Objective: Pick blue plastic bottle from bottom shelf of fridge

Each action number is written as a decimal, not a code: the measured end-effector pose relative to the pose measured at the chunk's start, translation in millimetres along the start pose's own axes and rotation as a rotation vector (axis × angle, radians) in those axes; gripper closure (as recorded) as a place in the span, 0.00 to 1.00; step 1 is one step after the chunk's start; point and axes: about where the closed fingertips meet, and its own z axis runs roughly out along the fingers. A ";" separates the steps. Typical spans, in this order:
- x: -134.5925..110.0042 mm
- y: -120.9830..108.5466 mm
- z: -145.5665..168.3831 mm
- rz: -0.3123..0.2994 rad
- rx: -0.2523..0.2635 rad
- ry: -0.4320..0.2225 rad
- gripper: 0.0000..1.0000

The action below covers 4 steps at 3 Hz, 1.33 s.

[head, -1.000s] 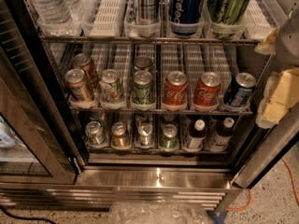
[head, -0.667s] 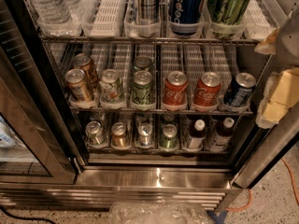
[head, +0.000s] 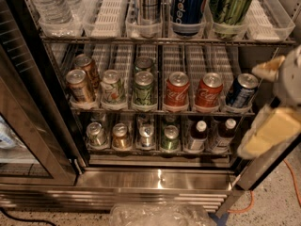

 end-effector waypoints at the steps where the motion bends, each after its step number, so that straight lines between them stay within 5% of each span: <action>1: -13.9 47.6 23.0 -0.002 0.020 -0.116 0.00; 2: -26.2 86.4 85.8 -0.008 -0.024 -0.238 0.00; 3: -39.7 99.6 131.9 0.012 -0.005 -0.366 0.00; 4: -57.2 82.0 151.3 0.048 0.099 -0.478 0.00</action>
Offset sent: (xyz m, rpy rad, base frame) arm 0.0658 0.1105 -0.1247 0.4992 -0.5289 -0.1142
